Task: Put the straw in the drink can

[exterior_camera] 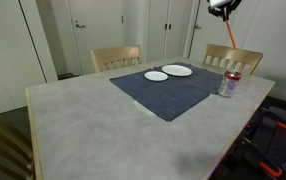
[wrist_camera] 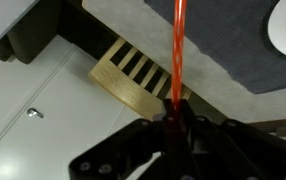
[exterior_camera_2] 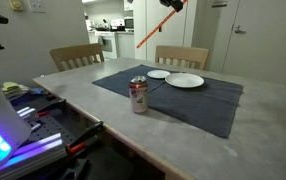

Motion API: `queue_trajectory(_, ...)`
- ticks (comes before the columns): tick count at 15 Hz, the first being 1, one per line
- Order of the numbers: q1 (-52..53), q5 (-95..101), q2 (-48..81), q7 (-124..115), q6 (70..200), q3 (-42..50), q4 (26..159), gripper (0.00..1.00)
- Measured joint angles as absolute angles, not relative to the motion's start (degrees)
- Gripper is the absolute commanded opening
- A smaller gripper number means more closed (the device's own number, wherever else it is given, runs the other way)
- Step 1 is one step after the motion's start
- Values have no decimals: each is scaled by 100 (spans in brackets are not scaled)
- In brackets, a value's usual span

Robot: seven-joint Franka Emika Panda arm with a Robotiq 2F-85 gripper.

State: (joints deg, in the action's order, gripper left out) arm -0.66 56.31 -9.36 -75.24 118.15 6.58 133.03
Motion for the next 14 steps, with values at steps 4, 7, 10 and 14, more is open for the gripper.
queue_trajectory(4,-129,5631,-1056,-7594,11868,658,13608,2)
queue_trajectory(7,-223,5631,-1034,-7602,11872,659,13781,2)
queue_trajectory(10,-296,5632,-978,-7601,11871,660,13828,2)
queue_trajectory(14,-339,5632,-862,-7602,11896,661,13830,2)
